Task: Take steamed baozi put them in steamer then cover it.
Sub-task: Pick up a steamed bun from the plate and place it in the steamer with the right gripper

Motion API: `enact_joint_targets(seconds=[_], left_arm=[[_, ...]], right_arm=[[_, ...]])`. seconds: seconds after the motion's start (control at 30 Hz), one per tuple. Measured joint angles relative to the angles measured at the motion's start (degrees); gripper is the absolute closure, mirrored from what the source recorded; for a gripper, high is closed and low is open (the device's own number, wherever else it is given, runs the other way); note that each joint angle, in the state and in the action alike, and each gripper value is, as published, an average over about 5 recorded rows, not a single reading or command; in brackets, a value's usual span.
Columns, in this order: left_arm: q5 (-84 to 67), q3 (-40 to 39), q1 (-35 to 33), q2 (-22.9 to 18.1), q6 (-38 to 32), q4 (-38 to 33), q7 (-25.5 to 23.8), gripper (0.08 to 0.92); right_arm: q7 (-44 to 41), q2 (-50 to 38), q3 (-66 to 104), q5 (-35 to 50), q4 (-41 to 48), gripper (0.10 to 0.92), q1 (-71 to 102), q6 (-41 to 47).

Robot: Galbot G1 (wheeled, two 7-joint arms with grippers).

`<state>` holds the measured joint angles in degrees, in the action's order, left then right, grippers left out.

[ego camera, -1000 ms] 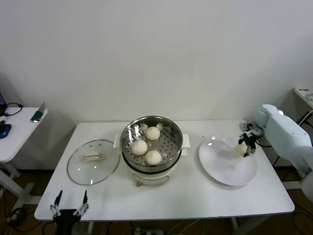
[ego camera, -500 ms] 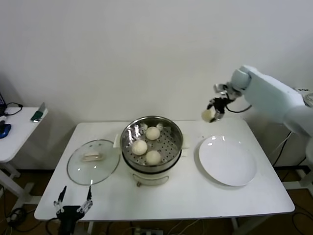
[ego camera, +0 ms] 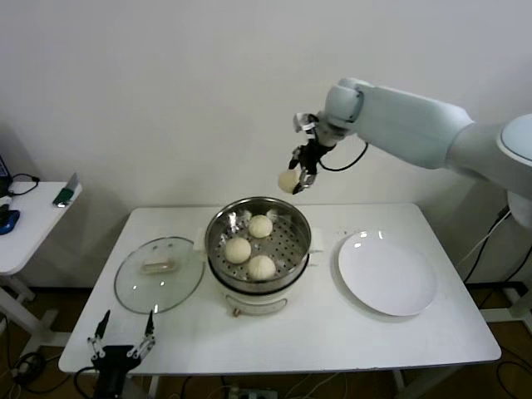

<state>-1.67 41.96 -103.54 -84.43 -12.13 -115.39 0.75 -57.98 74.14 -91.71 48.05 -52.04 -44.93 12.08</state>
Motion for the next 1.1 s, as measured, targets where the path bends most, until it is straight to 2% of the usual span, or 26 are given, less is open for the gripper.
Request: enact_joint_targets(seconds=[0.43,0.97,1.1], left_arm=[[-2.40,0.14,0.42,1.18,0.04,-0.36,-0.04,0.177],[-2.83,0.30,1.55,1.46,0.83,0.85,-0.01,0.177],[-2.84,0.28,1.48,1.55,0.79,1.07,0.00,0.177]], right_arm=[[7.86,2.52,-9.96,8.26,-9.64,0.313,-1.03,5.52],[9.10,4.56,-13.10,8.17,-8.89,0.300,3.52,6.37],[9.09,4.58,-13.18,7.70,-8.24,0.244,3.96,6.59]])
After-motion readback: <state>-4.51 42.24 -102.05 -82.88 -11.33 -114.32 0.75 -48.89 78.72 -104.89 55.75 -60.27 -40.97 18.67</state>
